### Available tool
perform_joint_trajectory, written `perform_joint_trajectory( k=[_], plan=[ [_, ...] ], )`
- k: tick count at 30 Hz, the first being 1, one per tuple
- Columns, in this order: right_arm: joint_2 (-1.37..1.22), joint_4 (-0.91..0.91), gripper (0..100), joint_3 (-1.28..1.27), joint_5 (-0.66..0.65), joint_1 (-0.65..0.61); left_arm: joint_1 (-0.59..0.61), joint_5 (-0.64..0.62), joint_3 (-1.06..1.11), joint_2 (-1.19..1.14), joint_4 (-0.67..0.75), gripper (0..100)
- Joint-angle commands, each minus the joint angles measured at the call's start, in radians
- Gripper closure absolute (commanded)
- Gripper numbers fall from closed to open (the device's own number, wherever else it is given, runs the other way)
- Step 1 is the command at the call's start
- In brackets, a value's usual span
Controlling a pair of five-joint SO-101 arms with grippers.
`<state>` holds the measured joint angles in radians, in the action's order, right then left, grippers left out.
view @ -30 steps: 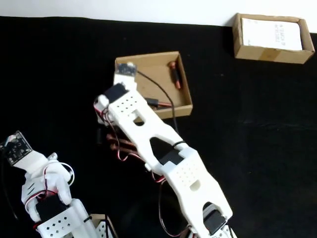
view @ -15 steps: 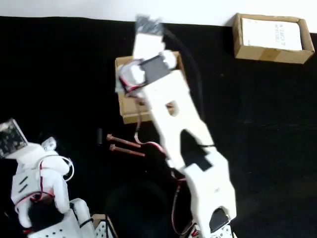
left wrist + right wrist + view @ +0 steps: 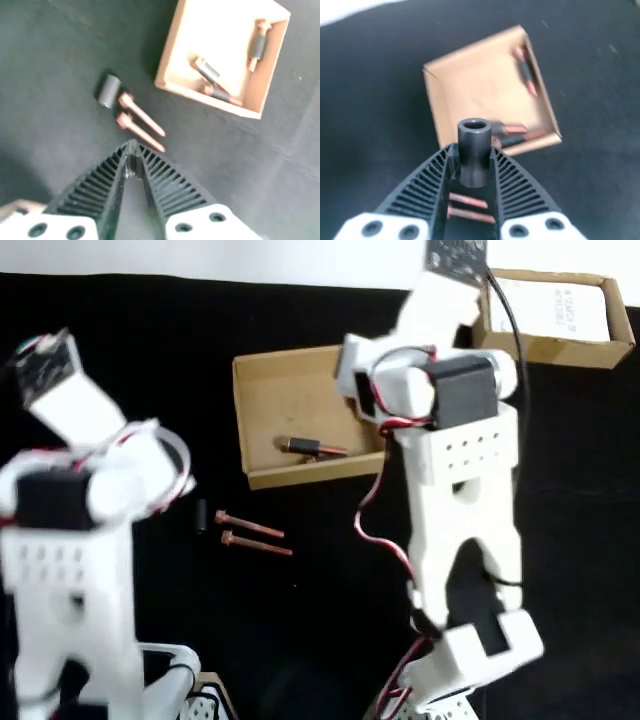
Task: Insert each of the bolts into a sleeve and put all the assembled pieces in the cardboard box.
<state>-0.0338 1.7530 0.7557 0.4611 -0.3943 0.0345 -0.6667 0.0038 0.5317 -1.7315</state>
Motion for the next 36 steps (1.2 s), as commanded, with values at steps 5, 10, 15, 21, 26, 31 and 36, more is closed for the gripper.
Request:
perform_joint_trajectory(
  k=[5, 10, 15, 21, 26, 31, 36],
  plan=[
    [0.252, -0.101, 99.2, -0.481, -0.009, 0.094, -0.077, -0.107, -0.019, -0.3, -0.029, 99],
    [0.403, -0.286, 99.2, -0.748, -0.043, 0.139, -0.085, -0.109, -0.042, -0.492, -0.029, 95],
    [0.498, -0.426, 99.2, -0.931, -0.074, 0.139, -0.085, -0.149, -0.117, -0.687, -0.029, 87],
    [0.498, -0.481, 99.2, -0.981, -0.074, 0.139, -0.085, -0.15, -0.214, -0.891, -0.028, 88],
    [0.466, -0.51, 99.2, -0.975, -0.074, 0.139, -0.079, -0.15, -0.328, -1.087, -0.023, 88],
    [0.432, -0.506, 99.2, -0.974, -0.074, 0.139, -0.077, -0.149, -0.438, -1.214, -0.028, 88],
    [0.429, -0.506, 99.2, -0.974, -0.074, 0.139, -0.077, -0.149, -0.484, -1.271, -0.023, 88]
  ],
)
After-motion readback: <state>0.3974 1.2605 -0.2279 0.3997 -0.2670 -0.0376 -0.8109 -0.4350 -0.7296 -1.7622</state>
